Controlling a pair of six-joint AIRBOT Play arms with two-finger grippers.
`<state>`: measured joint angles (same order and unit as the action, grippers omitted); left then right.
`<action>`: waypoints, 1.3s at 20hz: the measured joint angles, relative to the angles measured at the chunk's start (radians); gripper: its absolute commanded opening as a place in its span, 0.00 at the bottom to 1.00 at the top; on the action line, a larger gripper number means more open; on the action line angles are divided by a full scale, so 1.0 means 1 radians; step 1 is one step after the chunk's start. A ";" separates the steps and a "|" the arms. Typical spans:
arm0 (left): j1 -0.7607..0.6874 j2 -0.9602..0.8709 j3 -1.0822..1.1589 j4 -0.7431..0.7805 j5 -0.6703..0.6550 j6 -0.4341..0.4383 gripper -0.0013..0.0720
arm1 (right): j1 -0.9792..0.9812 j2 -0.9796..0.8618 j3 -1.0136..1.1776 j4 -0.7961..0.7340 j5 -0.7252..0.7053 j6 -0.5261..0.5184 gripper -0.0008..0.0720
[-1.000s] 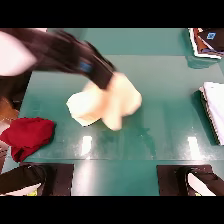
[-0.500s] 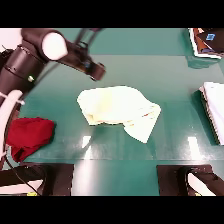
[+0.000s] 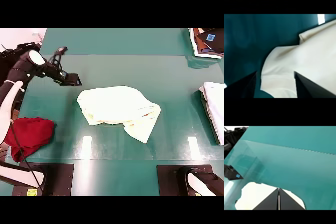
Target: Fold the shirts.
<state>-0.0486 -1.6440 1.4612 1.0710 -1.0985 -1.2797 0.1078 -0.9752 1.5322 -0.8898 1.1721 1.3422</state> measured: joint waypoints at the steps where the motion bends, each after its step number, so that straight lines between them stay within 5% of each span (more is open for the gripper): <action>1: 0.008 -0.025 -0.003 -0.019 0.005 0.014 0.77 | 0.000 0.000 0.000 -0.001 0.006 0.000 0.03; 7: -0.021 -0.120 -0.012 -0.078 0.012 0.078 0.76 | 0.000 0.000 0.000 -0.005 0.030 0.000 0.03; 10: -0.050 -0.140 -0.007 -0.078 0.030 0.091 0.05 | 0.000 -0.002 -0.003 -0.039 0.056 0.010 0.03; 15: -0.061 -0.145 0.098 -0.072 -0.010 0.097 0.05 | 0.000 0.032 -0.178 -0.189 0.121 0.101 0.04; 16: -0.063 -0.145 0.131 -0.072 -0.025 0.098 0.05 | 0.000 0.042 -0.253 -0.214 0.126 0.122 0.16; 17: -0.064 -0.145 0.162 -0.073 -0.041 0.099 0.05 | 0.000 0.051 -0.330 -0.229 0.133 0.139 0.53; 18: -0.064 -0.145 0.192 -0.076 -0.050 0.099 0.05 | 0.000 0.055 -0.418 -0.237 0.137 0.149 0.78; 20: -0.063 -0.145 0.240 -0.077 -0.072 0.099 0.05 | 0.000 0.052 -0.589 -0.222 0.141 0.167 0.76; 22: -0.064 -0.145 0.266 -0.082 -0.084 0.099 0.05 | 0.002 0.033 -0.743 -0.168 0.121 0.175 0.54; 26: -0.064 -0.145 0.287 -0.085 -0.094 0.092 0.05 | 0.057 -0.031 -0.939 -0.067 0.001 0.182 0.53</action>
<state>-0.1131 -1.7893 1.7485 0.9855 -1.1923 -1.1881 0.1650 -1.0061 0.5934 -0.9569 1.1732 1.5238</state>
